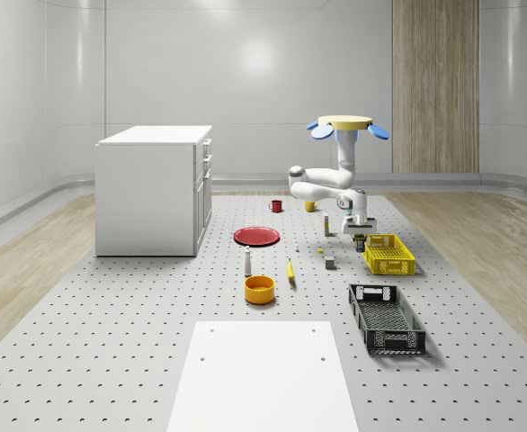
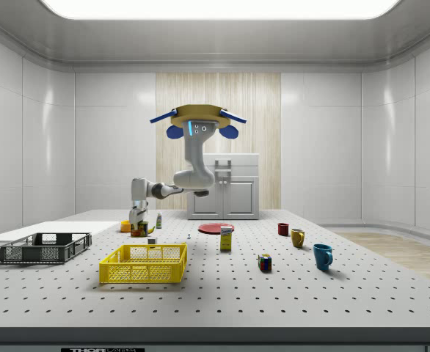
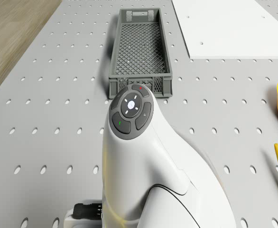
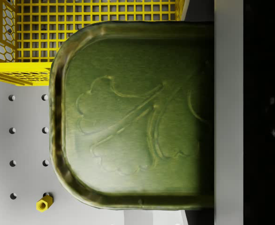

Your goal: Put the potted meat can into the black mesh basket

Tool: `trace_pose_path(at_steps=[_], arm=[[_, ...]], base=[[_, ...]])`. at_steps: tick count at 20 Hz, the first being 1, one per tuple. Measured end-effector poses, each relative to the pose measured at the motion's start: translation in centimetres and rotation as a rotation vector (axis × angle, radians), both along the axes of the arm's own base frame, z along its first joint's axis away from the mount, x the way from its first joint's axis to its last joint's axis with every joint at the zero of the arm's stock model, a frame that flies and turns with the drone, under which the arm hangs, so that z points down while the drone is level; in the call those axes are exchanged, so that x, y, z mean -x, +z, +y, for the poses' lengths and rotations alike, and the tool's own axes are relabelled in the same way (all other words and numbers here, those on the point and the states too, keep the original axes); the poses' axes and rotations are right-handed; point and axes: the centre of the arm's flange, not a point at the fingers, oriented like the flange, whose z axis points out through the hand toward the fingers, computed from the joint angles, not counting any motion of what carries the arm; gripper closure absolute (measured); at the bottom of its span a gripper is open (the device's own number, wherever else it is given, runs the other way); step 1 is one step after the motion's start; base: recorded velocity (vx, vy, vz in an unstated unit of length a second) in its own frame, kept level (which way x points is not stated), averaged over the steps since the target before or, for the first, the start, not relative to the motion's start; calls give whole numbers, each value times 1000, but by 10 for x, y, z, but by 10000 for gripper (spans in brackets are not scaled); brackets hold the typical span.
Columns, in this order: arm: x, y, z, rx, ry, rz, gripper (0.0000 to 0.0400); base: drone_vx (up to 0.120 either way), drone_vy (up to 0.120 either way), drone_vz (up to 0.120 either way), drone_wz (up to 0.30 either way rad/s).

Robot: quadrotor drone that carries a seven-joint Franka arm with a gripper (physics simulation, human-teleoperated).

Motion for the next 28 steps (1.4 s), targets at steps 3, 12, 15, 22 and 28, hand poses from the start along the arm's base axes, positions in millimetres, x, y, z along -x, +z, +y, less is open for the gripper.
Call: trace_pose_path(at_steps=[3, 12, 15, 22, 28], arm=[[0, 0, 0, 0, 0, 0, 118], [0, 0, 0, 0, 0, 0, 118], [0, 0, 0, 0, 0, 0, 118], [0, 0, 0, 0, 0, 0, 118], [0, 0, 0, 0, 0, 0, 118]], base=[[120, 93, 0, 0], [120, 40, 0, 0], [120, -27, 0, 0], [120, -11, 0, 0], [120, -33, 0, 0]])
